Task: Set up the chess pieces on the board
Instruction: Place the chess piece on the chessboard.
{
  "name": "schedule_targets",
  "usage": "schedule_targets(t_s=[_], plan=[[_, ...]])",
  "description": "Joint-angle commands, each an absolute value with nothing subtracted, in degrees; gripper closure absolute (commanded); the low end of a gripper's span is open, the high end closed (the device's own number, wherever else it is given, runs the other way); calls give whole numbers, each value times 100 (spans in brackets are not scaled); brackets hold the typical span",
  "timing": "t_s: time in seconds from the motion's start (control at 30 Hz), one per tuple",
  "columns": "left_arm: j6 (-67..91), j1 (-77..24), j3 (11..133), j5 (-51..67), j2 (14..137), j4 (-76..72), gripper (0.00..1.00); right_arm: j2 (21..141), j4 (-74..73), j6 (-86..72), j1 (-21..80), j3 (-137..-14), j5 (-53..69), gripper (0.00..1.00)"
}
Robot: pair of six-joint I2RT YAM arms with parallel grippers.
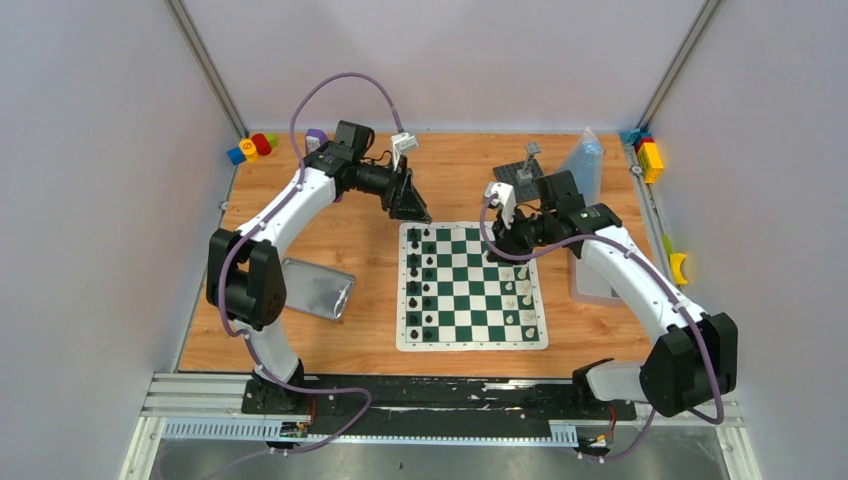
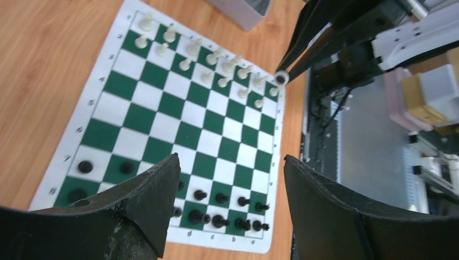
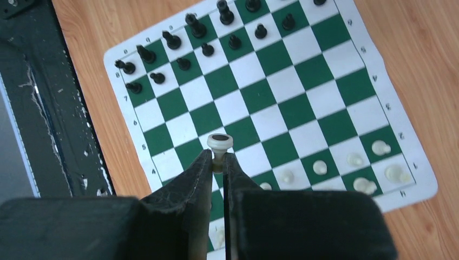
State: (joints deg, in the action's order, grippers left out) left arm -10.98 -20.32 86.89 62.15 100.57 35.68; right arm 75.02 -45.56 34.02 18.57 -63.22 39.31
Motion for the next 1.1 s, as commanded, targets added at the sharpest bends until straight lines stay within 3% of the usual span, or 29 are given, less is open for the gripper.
schedule_targets(t_s=[0.0, 0.53, 1.07], plan=[[133, -2289, 9012, 7107, 10409, 2853, 23, 7673, -3652, 3014, 2123, -6661, 4450, 100], [3354, -2619, 9039, 7448, 11449, 731, 29, 7944, -2835, 2613, 2332, -6805, 4440, 100], [4097, -2814, 8745, 7469, 11538, 259, 45, 7956, -2697, 2496, 2407, -6802, 4034, 100]])
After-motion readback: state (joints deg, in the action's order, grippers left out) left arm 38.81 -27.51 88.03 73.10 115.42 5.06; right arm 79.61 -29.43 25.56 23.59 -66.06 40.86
